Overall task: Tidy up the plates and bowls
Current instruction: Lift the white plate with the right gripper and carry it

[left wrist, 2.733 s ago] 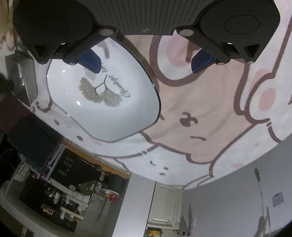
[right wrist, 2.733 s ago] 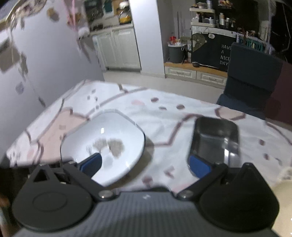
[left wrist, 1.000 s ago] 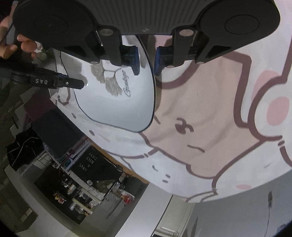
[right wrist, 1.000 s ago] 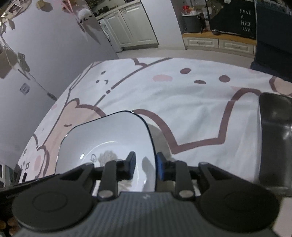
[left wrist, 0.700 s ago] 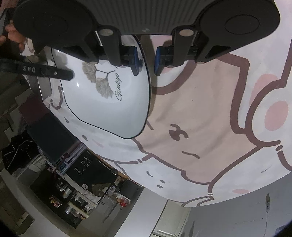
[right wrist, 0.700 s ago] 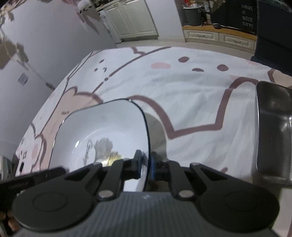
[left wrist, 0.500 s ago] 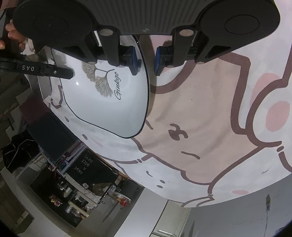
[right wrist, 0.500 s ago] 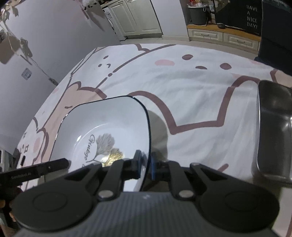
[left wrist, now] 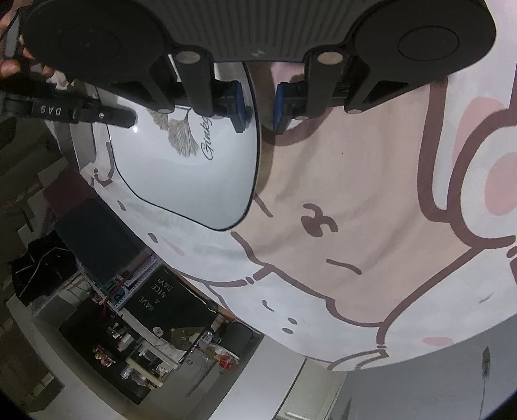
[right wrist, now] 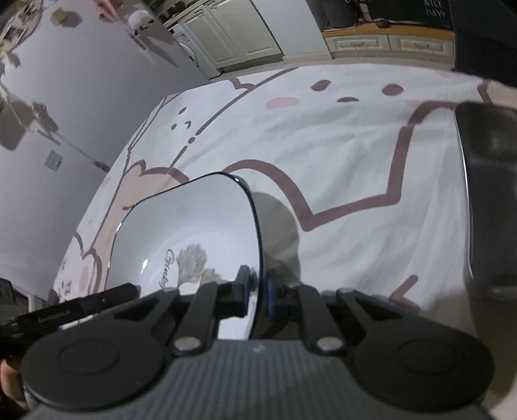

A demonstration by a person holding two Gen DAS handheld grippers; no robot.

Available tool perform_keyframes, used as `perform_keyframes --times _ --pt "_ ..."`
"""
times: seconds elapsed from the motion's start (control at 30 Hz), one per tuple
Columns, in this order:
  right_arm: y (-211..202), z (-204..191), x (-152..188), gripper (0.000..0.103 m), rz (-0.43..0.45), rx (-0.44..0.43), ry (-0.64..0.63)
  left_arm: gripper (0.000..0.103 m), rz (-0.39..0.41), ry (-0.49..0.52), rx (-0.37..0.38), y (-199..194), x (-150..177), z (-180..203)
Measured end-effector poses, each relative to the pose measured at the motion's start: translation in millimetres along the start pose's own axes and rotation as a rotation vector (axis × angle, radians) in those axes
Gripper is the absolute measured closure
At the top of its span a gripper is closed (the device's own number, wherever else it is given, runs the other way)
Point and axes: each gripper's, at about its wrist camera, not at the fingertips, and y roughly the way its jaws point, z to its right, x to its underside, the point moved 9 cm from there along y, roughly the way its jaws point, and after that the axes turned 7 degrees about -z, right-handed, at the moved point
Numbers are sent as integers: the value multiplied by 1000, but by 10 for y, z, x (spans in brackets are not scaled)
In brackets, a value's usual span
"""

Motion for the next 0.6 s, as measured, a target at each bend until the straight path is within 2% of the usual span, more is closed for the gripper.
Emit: perform_keyframes --times 0.2,0.33,0.6 --pt "52 85 -28 89 -4 -46 62 86 -51 36 43 80 -108 -2" --pt "63 112 -28 90 3 -51 50 93 -88 47 95 121 -132 0" --pt "75 -26 3 88 31 38 -22 93 -54 90 77 69 -85 43"
